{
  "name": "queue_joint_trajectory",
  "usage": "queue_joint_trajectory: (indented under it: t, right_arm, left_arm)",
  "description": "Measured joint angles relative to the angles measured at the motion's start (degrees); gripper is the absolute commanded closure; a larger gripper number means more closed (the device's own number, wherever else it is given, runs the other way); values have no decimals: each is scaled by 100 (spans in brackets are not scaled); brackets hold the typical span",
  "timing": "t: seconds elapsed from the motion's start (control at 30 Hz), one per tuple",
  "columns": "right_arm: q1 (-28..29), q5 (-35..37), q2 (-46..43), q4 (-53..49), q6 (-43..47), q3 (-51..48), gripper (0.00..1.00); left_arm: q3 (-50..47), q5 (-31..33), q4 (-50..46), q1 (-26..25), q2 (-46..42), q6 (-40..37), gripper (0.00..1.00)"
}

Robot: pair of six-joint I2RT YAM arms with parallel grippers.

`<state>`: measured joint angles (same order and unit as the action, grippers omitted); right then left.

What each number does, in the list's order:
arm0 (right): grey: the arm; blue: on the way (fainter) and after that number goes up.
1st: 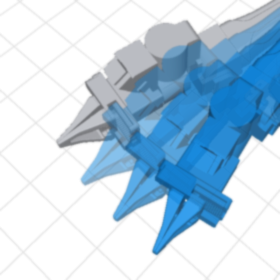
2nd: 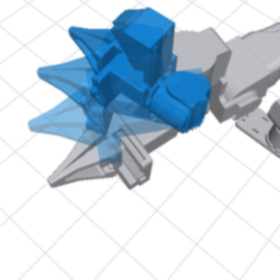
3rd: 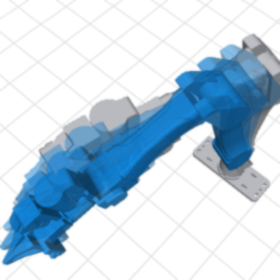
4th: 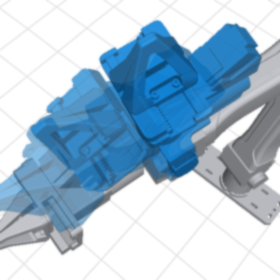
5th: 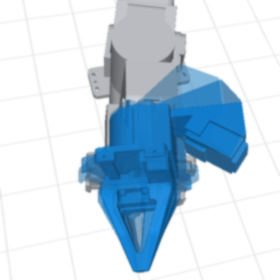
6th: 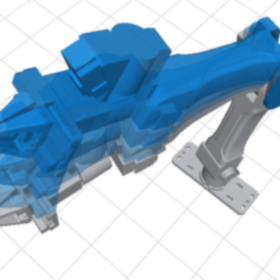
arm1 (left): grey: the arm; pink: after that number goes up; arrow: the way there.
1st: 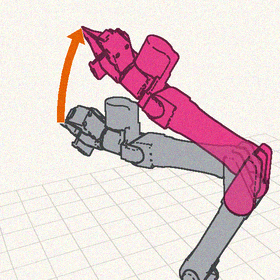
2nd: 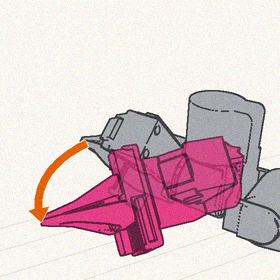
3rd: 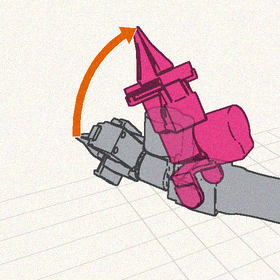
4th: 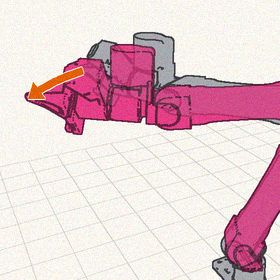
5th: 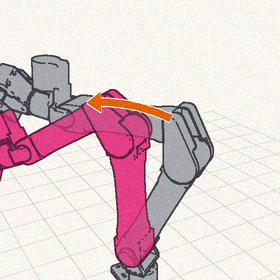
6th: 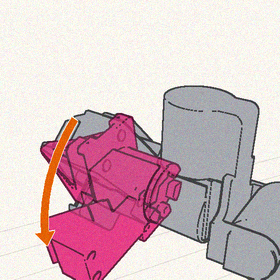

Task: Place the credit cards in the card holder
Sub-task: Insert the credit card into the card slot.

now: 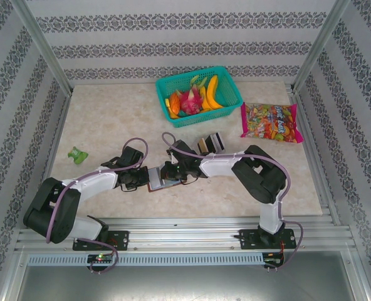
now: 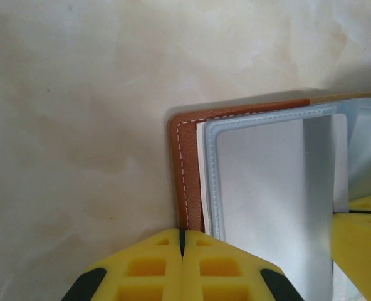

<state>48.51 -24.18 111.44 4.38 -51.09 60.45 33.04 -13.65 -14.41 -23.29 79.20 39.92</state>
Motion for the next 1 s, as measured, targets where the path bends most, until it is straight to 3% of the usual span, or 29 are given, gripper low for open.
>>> queue_joint_trajectory:
  t: [0.33, 0.57, 1.0]
  right_arm:
    - [-4, 109, -144, -280, 63, 2, 77]
    - [-197, 509, -846, -1062, 527, -28, 78]
    - [-251, 852, -837, -1801, 960, 212, 77]
  left_arm:
    - [0, 26, 7, 0, -2, 0, 90]
    - [46, 103, -46, -2, -2, -35, 77]
    - [776, 492, -839, 0, -837, -61, 57]
